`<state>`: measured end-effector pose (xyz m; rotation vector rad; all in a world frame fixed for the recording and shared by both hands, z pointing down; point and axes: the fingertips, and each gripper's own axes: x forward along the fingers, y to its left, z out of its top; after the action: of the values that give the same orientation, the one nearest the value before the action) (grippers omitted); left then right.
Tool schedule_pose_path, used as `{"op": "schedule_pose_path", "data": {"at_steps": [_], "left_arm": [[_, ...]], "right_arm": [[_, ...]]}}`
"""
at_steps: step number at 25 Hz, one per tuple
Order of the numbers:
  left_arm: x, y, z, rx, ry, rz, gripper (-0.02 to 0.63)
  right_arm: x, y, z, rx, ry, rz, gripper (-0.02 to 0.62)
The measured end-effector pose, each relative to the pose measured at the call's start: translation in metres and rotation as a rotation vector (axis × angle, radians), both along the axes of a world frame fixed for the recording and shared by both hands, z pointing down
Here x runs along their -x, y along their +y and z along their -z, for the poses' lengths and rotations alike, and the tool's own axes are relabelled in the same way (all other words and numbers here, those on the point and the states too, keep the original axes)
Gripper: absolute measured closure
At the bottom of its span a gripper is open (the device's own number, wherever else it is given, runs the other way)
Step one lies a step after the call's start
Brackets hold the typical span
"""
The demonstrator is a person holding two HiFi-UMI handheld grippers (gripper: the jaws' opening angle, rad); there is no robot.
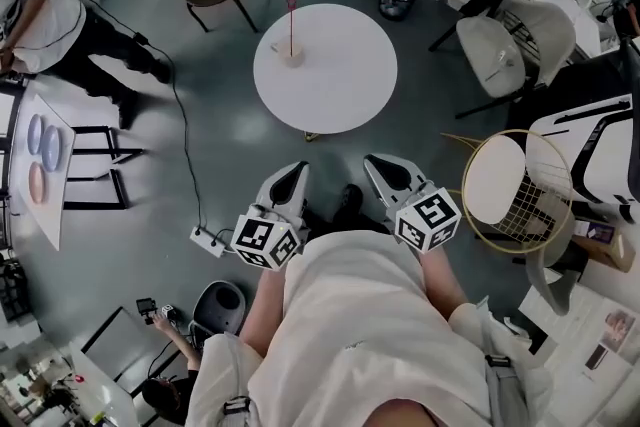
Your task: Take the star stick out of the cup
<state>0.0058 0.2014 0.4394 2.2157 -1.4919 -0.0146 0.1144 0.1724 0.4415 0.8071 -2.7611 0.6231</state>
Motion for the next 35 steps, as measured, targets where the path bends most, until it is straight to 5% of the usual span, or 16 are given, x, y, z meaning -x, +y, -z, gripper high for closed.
{"op": "schedule_pose_path", "data": {"at_steps": [22, 35], "left_arm": [[0.002, 0.000, -0.015, 0.068, -0.033, 0.025, 0.598], [0.024, -0.062, -0.009, 0.047, -0.027, -0.049, 0.598]], "right_arm": [[-0.013, -0.005, -0.029, 0.098, 0.016, -0.030, 0.588], [0.014, -0.056, -0.018, 0.085, 0.036, -0.072, 0.588]]}}
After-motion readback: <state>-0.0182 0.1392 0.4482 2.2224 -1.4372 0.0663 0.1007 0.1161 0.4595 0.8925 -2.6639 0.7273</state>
